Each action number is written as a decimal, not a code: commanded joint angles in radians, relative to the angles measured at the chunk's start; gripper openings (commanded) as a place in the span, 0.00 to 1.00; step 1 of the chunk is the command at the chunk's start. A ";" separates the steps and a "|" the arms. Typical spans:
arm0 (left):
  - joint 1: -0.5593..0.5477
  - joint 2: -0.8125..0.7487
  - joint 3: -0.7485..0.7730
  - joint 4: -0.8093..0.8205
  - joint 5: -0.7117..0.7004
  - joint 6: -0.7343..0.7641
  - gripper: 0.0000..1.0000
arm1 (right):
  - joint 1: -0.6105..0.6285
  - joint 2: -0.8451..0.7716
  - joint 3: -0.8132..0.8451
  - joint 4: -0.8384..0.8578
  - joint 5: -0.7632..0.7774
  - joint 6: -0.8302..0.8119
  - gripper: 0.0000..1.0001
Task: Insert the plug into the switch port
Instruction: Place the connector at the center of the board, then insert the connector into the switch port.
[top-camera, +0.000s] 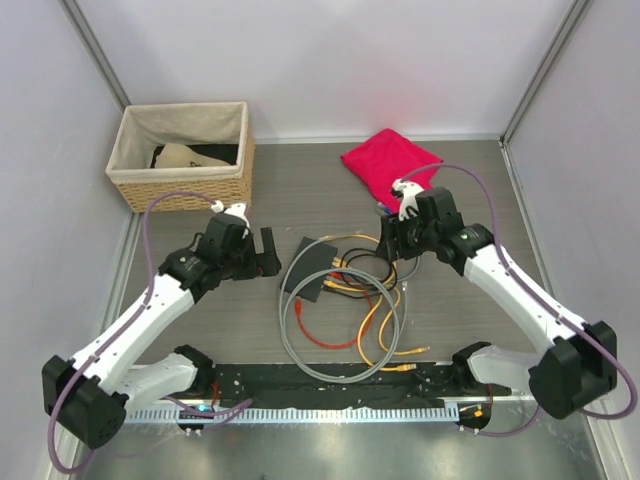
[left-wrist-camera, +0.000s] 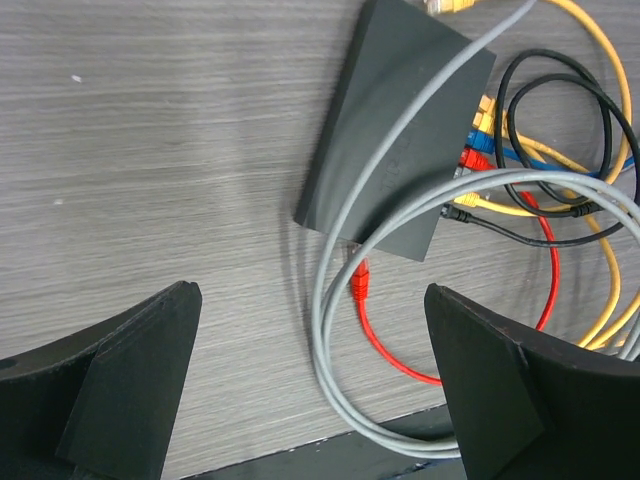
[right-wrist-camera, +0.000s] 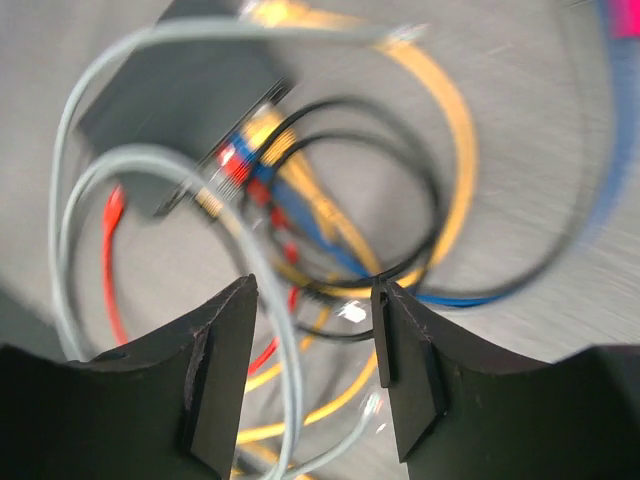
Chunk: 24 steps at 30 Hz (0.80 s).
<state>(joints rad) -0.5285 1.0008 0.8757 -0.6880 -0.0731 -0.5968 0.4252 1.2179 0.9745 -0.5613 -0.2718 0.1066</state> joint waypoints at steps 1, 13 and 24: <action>0.002 0.085 -0.011 0.128 0.067 -0.057 1.00 | -0.002 -0.101 -0.095 0.188 0.305 0.113 0.56; -0.050 0.479 0.202 0.226 0.009 -0.017 0.91 | -0.005 -0.291 -0.362 0.297 0.465 0.331 0.56; -0.117 0.663 0.316 0.212 -0.010 0.043 0.84 | -0.003 -0.488 -0.416 0.163 0.385 0.373 0.54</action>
<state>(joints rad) -0.6239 1.6333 1.1358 -0.4961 -0.0658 -0.5919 0.4232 0.7757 0.5835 -0.3634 0.1410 0.4366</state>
